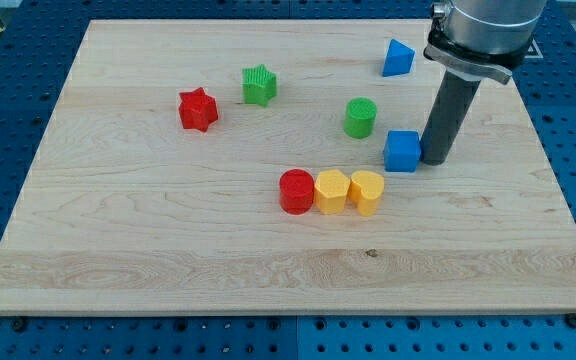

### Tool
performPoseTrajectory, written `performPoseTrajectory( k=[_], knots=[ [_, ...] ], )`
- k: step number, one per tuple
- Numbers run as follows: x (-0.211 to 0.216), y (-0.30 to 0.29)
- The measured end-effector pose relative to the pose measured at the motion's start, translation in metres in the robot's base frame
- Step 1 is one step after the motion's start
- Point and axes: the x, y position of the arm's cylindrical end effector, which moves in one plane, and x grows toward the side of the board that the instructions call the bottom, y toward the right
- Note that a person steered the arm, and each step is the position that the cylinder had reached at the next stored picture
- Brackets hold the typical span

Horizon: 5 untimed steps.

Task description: Move the blue cube to the bottom of the green circle

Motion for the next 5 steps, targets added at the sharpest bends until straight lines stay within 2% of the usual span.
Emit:
performPoseTrajectory(
  k=[1,2,3,5],
  knots=[
    [-0.001,0.001],
    [-0.034,0.018],
    [-0.036,-0.013],
    [-0.026,-0.024]
  ],
)
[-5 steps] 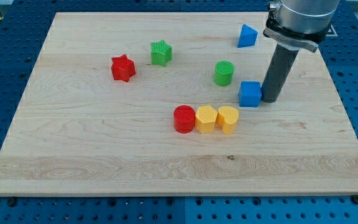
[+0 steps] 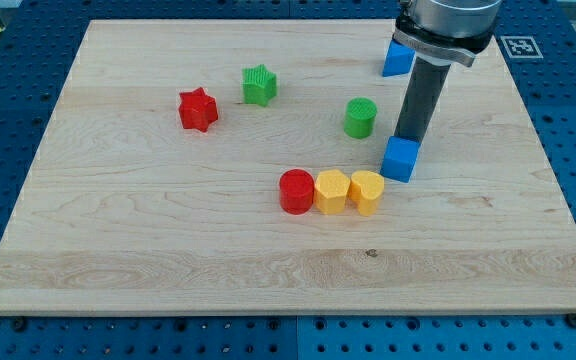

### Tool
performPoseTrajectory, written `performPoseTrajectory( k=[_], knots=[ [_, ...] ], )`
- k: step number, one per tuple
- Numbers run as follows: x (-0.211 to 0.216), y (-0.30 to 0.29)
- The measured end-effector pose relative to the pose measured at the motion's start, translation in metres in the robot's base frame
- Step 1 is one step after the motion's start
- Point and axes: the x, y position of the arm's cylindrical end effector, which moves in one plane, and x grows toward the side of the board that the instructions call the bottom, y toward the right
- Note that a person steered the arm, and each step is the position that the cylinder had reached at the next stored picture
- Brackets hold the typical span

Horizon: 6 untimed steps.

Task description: Move the blue cube to the bottom of the green circle

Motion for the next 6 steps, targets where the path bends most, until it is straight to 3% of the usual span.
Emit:
performPoseTrajectory(
  k=[2,3,5,6],
  knots=[
    [0.027,0.029],
    [0.03,-0.001],
    [0.012,0.005],
    [0.004,-0.022]
  ],
)
